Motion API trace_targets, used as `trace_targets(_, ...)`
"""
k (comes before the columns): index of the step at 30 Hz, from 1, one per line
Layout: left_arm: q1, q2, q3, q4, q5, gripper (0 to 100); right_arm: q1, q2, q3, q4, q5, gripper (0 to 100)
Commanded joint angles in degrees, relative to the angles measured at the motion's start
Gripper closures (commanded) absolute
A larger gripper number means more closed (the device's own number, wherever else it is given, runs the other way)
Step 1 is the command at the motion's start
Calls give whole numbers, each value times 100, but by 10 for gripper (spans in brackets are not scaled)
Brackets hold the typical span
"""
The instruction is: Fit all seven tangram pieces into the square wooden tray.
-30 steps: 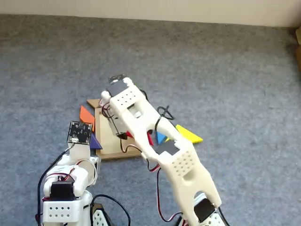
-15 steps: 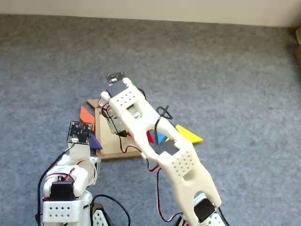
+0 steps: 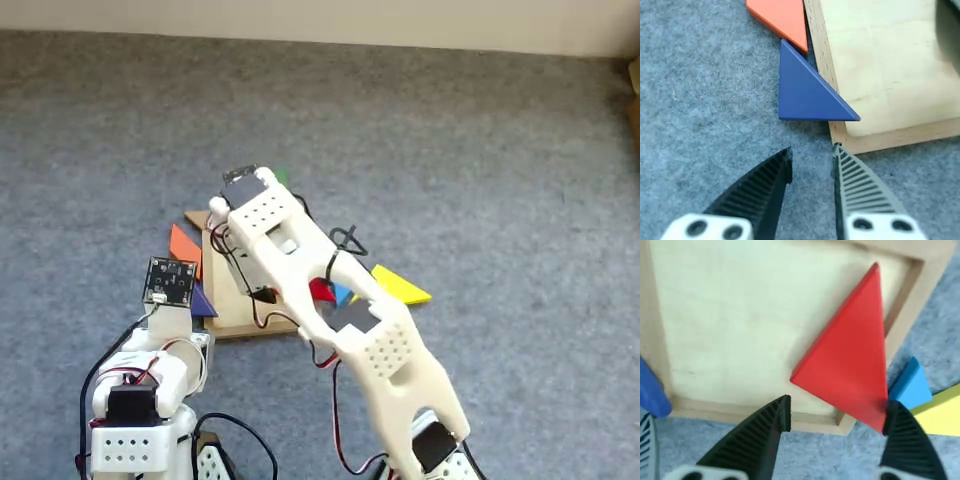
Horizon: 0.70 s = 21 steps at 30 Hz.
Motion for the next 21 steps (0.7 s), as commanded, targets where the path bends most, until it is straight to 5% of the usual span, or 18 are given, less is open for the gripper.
trace_targets(1, 75, -312, 119, 26, -26, 860, 31, -857, -400, 92, 440, 842)
trace_targets(8, 75, -312, 119, 26, -26, 860, 400, -1349, -154, 154, 958, 992)
trace_targets(21, 75, -312, 119, 26, -26, 860, 1165, -1473, 1763, -963, 1705, 993)
